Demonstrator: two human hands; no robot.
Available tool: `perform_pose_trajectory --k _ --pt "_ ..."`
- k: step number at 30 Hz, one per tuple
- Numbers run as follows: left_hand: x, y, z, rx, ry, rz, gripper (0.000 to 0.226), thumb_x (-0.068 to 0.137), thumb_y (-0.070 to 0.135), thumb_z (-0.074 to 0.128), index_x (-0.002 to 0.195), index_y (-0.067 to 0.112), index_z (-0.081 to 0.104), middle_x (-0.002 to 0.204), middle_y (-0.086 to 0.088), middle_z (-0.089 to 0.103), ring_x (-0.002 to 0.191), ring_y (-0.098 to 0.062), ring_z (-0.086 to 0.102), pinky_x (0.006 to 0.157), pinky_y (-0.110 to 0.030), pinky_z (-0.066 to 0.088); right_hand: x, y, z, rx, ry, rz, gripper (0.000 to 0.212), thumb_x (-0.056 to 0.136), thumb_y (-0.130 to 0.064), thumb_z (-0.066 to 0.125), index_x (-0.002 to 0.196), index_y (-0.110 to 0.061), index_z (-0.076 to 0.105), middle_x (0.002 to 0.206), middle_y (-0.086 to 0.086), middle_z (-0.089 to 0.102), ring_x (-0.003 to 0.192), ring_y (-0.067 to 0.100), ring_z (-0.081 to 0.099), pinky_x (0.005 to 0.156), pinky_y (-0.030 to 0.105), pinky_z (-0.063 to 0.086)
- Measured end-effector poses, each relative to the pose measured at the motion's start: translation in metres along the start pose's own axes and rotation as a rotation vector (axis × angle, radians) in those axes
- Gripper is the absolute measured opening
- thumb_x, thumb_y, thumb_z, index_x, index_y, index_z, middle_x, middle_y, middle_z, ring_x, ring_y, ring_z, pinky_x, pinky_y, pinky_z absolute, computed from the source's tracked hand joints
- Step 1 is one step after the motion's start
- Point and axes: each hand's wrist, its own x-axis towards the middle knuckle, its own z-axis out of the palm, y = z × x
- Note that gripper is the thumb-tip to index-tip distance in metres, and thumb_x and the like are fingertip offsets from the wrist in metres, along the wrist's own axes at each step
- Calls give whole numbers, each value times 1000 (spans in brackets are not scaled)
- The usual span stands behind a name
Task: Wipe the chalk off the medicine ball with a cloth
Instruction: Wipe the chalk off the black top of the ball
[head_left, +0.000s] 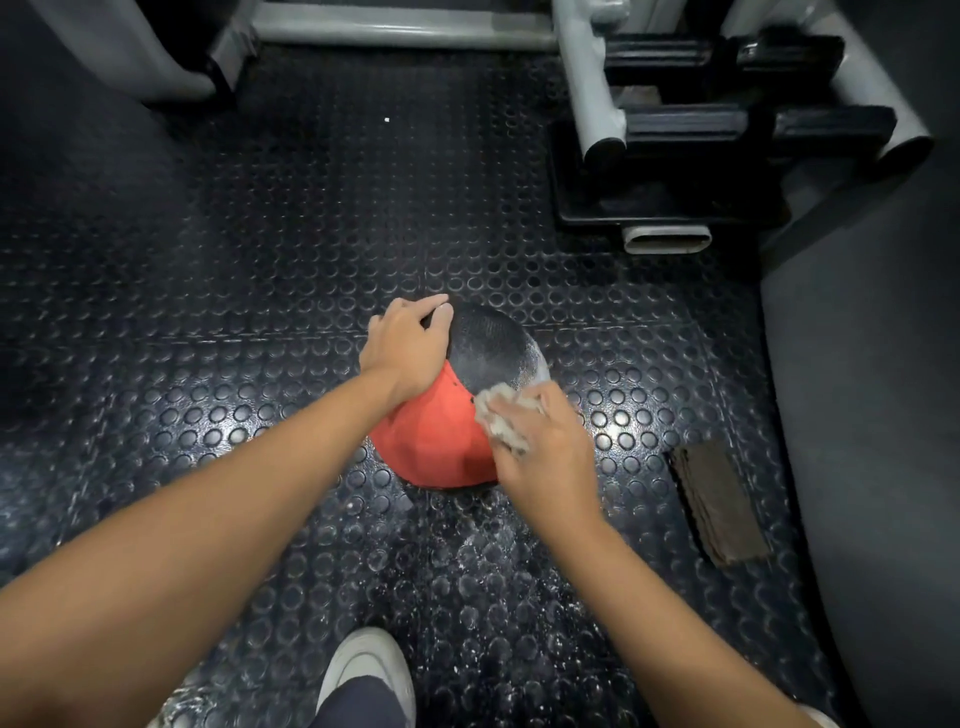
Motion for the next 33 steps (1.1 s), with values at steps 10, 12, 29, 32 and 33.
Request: perform_pose_trajectory --k 10,12,29,32,33 --pt "0 -6 -1 -32 26 0 42 101 45 33 139 38 50 142 2 45 133 -32 34 106 -41 30 50 -26 3 -25 17 -12 11 81 -18 71 91 -20 75 85 1 51 74 22 53 60 28 44" --pt "1 -10 -2 -53 24 8 41 101 44 33 137 39 51 139 2 47 132 -30 35 106 -40 29 31 -26 4 -42 -18 -58 19 78 -12 72 95 -20 73 86 2 50 73 21 51 56 26 39" --pt "-10 -5 14 -46 102 17 52 100 49 30 146 25 41 140 -4 40 130 -31 33 109 -45 30 86 12 -16 300 52 571 34 79 -24 71 52 -6 58 55 -1 62 50 11 53 51 25 42" --pt "-20 -1 21 27 90 34 54 101 47 28 148 23 35 146 -5 35 135 -30 28 108 -54 31 56 16 -19 178 71 441 48 85 -29 67 47 -8 46 45 9 48 41 11 34 43 26 29" --pt "-24 1 23 72 98 46 54 101 46 28 149 21 34 149 -5 33 137 -30 27 109 -57 30 46 17 -19 155 67 405 46 86 -29 66 47 -11 48 47 8 50 41 9 35 43 23 29"
